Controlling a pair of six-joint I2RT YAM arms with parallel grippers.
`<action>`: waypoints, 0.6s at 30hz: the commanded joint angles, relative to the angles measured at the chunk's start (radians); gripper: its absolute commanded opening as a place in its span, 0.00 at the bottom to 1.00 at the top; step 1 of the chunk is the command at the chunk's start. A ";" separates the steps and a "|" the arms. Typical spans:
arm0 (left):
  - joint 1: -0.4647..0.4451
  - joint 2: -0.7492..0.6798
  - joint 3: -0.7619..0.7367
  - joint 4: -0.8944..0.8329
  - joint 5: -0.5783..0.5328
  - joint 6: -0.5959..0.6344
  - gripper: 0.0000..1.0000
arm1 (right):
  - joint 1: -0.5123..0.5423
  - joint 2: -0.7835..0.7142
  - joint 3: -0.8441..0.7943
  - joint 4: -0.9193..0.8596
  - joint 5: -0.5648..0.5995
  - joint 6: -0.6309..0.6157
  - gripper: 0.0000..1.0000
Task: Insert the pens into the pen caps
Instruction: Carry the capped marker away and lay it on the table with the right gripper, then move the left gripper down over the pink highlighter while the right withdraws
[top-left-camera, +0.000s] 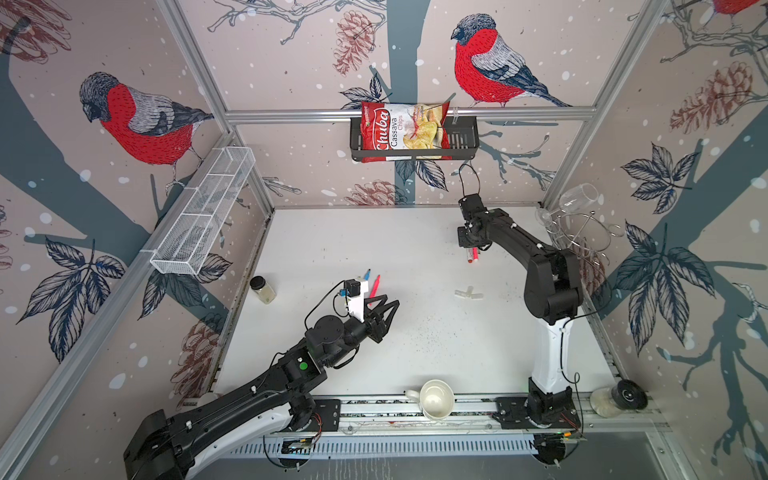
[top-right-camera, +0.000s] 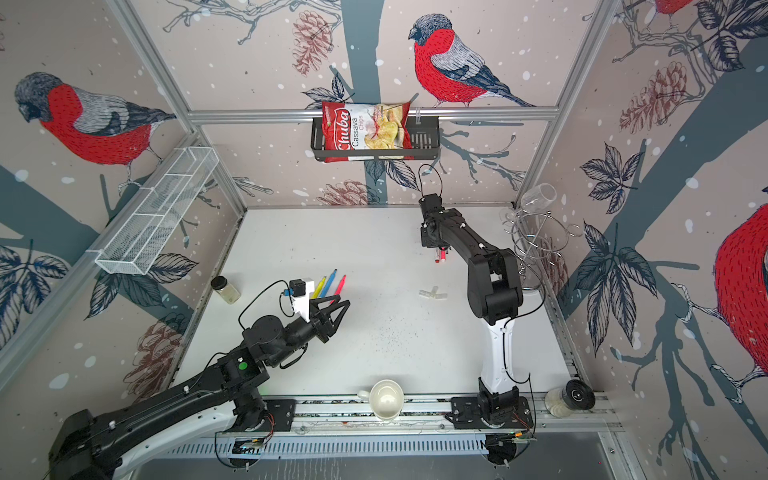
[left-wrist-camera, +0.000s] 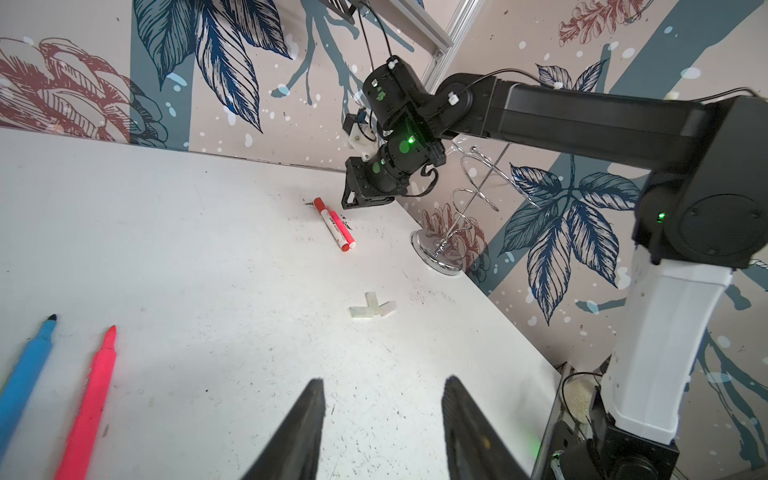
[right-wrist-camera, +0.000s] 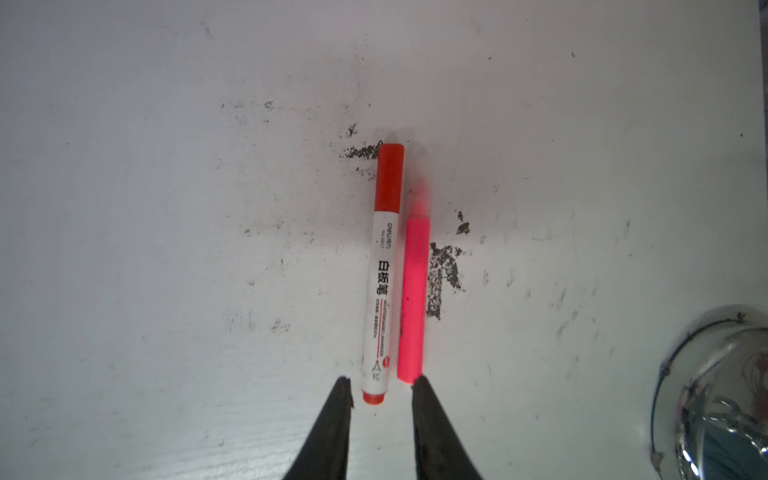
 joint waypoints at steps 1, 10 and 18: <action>0.000 0.015 0.022 -0.013 -0.012 0.018 0.47 | 0.015 -0.094 -0.089 0.093 -0.098 0.000 0.29; 0.025 0.127 0.119 -0.129 -0.042 0.014 0.49 | 0.029 -0.314 -0.310 0.199 -0.200 0.002 0.33; 0.068 0.252 0.208 -0.250 -0.092 -0.013 0.49 | 0.052 -0.414 -0.426 0.248 -0.217 0.007 0.34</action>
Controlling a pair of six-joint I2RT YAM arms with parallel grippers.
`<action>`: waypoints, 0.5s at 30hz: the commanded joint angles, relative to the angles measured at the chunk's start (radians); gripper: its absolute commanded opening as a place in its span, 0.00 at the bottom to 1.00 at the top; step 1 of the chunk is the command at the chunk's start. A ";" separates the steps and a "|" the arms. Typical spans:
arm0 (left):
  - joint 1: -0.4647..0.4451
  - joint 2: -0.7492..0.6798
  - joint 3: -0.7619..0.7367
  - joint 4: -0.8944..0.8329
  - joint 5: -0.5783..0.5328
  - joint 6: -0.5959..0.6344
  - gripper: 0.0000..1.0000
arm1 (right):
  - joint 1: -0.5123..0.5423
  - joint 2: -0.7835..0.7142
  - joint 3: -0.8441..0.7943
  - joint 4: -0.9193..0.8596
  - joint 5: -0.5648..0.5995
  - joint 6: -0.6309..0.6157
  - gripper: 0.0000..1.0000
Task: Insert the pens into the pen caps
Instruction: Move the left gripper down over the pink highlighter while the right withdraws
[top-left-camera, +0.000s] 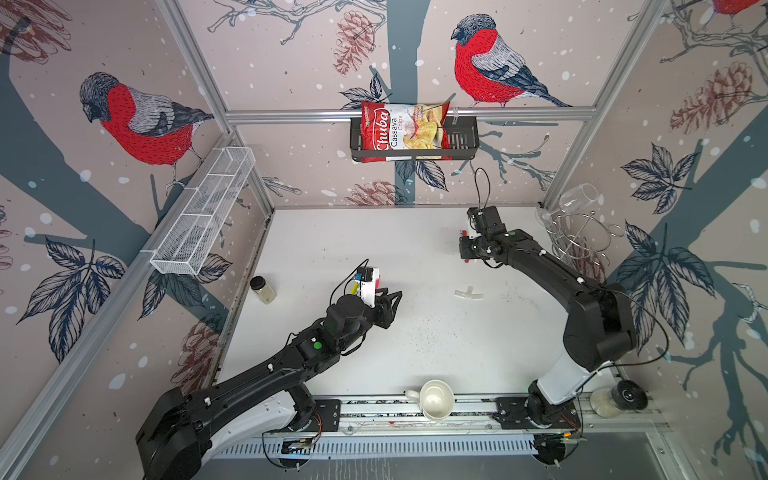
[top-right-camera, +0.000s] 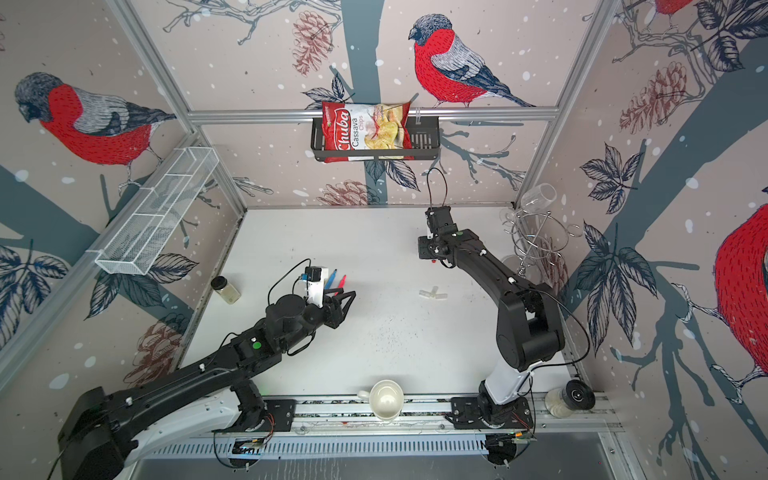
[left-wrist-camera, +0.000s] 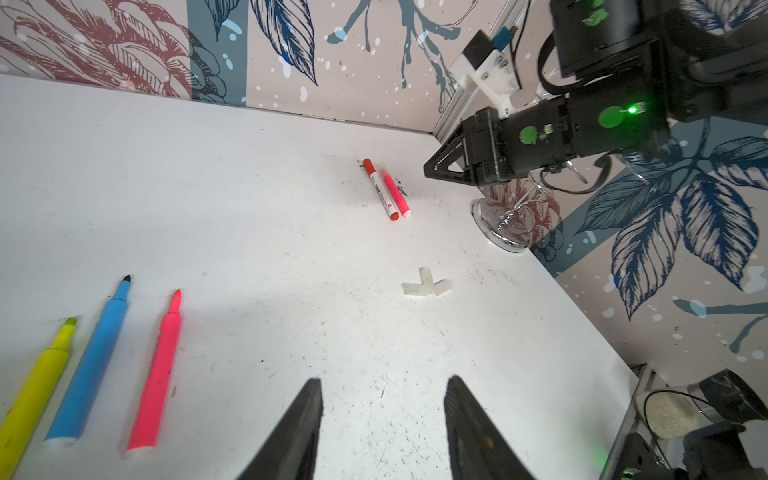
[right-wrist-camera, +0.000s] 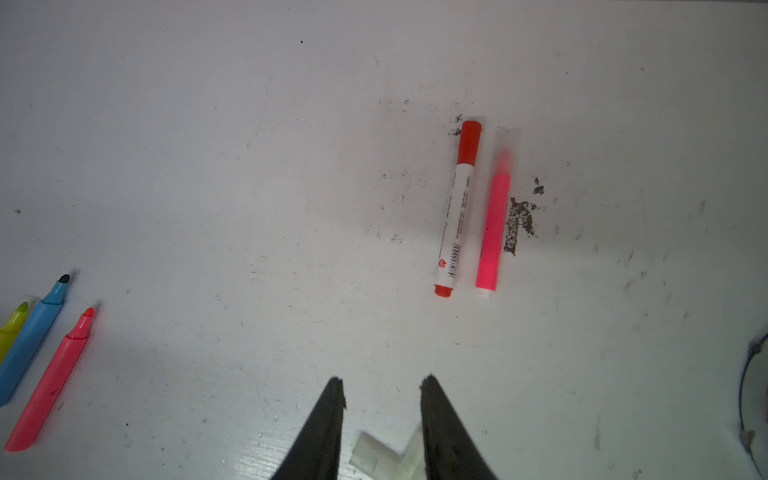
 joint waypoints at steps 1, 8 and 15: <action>0.020 0.034 0.035 -0.076 -0.044 -0.015 0.49 | 0.008 -0.022 -0.028 0.046 -0.018 0.005 0.34; 0.117 0.108 0.060 -0.138 -0.029 -0.031 0.49 | 0.015 -0.062 -0.097 0.088 -0.074 0.014 0.37; 0.183 0.218 0.097 -0.159 -0.015 -0.004 0.49 | 0.020 -0.113 -0.158 0.121 -0.127 0.012 0.45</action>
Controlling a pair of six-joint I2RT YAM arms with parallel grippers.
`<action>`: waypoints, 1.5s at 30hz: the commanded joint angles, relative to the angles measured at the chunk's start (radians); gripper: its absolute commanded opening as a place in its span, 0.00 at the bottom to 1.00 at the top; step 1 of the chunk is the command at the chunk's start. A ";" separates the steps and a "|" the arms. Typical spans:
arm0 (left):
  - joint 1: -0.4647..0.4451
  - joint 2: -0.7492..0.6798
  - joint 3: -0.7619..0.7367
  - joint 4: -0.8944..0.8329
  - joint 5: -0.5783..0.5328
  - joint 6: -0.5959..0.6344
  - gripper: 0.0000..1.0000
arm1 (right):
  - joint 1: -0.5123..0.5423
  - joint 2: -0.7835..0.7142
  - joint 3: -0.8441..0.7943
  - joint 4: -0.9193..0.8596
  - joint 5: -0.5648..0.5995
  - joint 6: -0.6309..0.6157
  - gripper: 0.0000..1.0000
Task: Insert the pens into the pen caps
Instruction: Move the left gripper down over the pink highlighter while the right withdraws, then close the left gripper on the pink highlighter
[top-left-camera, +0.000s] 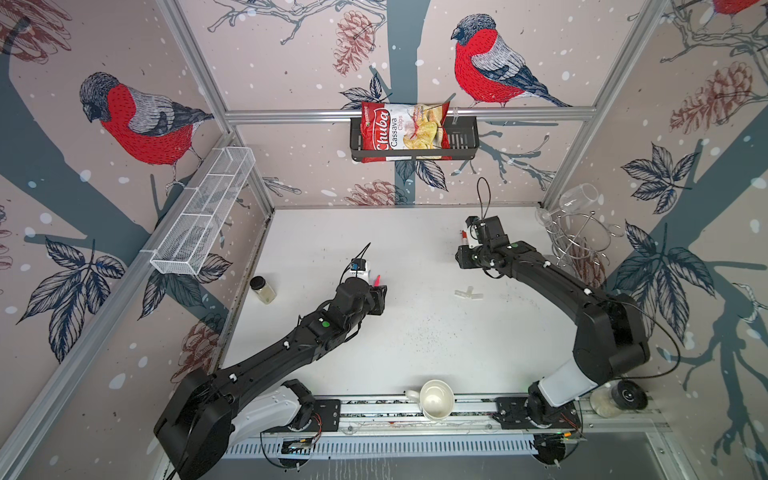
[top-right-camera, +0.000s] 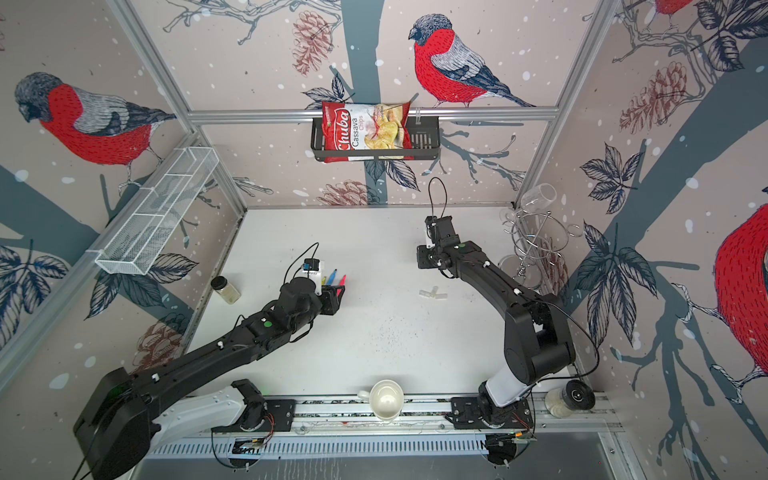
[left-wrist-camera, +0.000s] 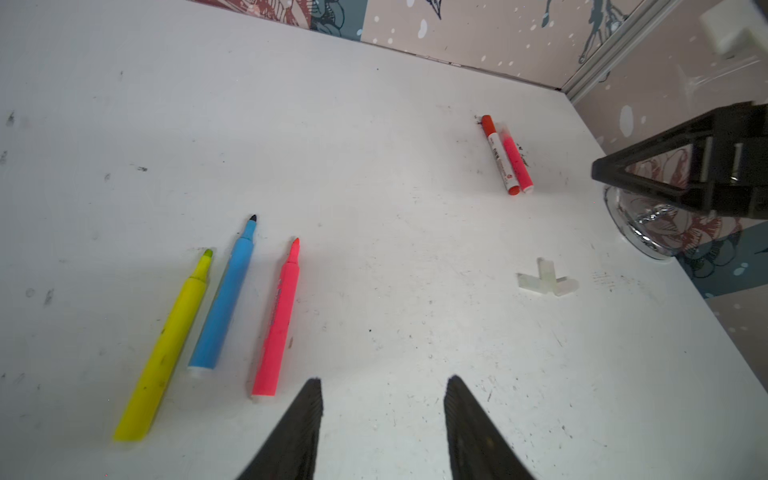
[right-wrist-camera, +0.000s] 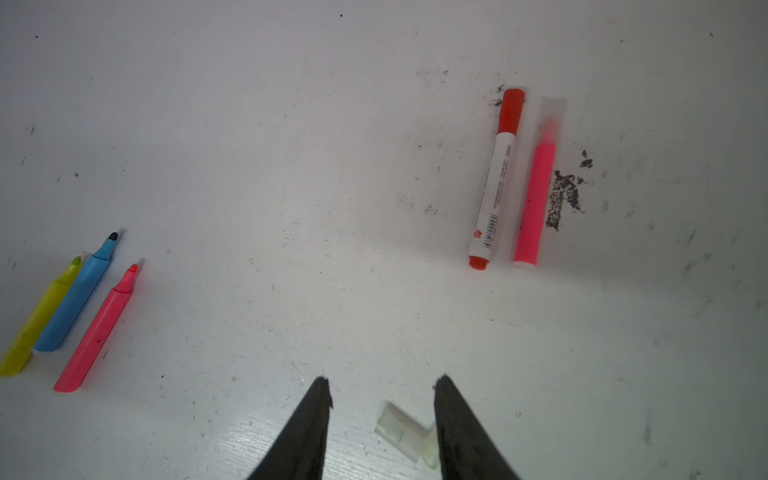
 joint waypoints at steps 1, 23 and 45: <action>0.016 0.050 0.030 -0.018 -0.003 0.023 0.49 | 0.004 -0.030 -0.019 0.050 -0.049 0.008 0.45; 0.075 0.351 0.131 -0.055 -0.069 0.017 0.50 | 0.023 -0.154 -0.144 0.101 -0.105 0.029 0.49; 0.083 0.495 0.160 -0.087 -0.027 0.019 0.43 | 0.033 -0.164 -0.183 0.121 -0.074 0.051 0.48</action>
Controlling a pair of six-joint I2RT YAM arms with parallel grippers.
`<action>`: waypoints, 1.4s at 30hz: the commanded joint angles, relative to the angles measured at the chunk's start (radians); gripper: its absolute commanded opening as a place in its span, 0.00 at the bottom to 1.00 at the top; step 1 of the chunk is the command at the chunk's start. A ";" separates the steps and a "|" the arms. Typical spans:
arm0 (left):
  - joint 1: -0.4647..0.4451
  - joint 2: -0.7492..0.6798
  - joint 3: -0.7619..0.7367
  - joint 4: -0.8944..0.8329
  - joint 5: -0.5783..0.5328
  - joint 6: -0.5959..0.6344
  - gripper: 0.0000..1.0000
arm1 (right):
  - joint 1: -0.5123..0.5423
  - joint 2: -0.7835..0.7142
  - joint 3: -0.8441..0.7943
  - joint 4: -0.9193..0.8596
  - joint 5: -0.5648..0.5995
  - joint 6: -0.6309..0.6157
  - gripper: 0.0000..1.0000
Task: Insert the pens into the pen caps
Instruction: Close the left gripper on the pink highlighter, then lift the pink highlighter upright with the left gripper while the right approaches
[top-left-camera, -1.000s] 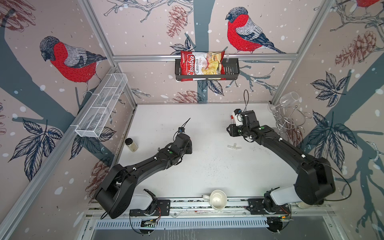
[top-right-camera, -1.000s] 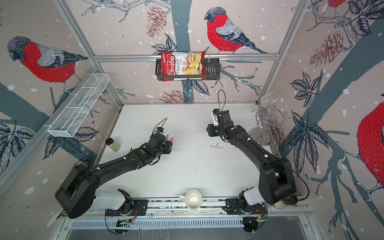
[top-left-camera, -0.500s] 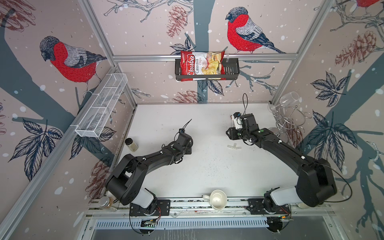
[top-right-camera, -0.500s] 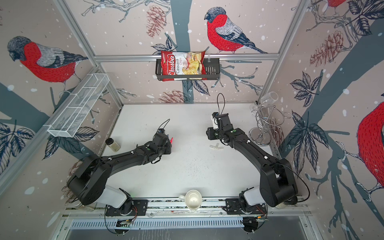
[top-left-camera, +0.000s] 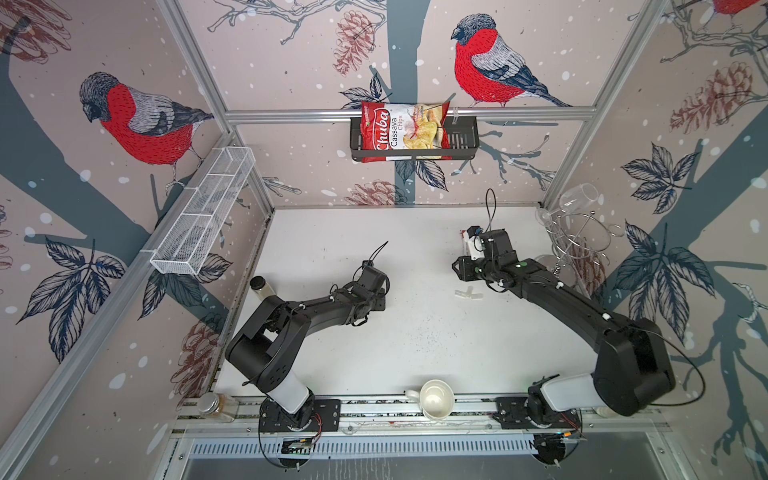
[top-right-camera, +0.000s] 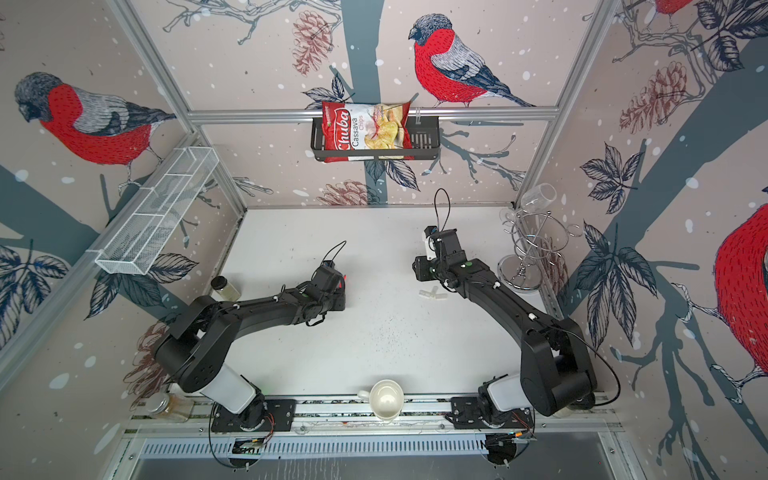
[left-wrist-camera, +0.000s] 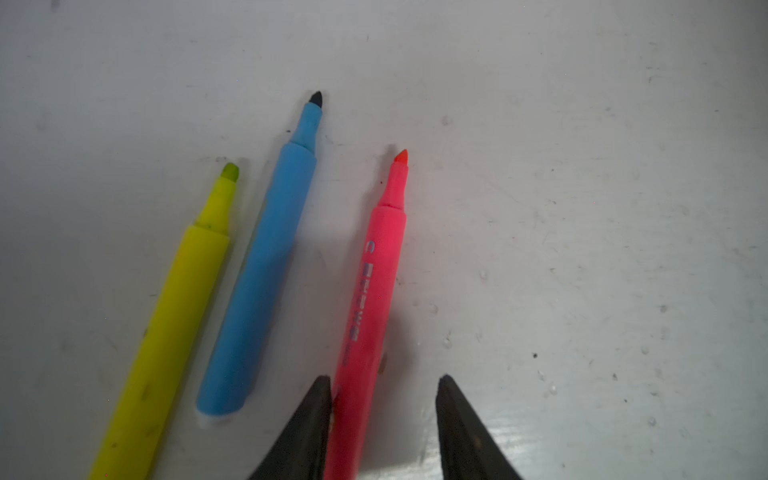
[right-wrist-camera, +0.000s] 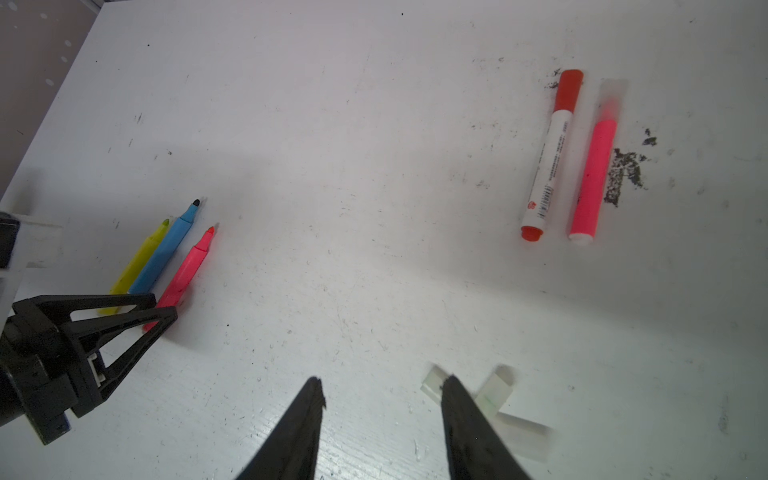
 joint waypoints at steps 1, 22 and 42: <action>0.000 0.000 -0.005 -0.019 -0.005 0.007 0.43 | 0.001 -0.001 -0.001 0.020 0.008 0.024 0.48; -0.022 0.050 -0.006 -0.047 -0.007 0.049 0.17 | 0.007 -0.029 -0.040 0.044 -0.008 0.047 0.48; -0.111 -0.306 -0.216 0.378 0.273 0.067 0.14 | 0.013 -0.161 -0.238 0.354 -0.519 0.116 0.62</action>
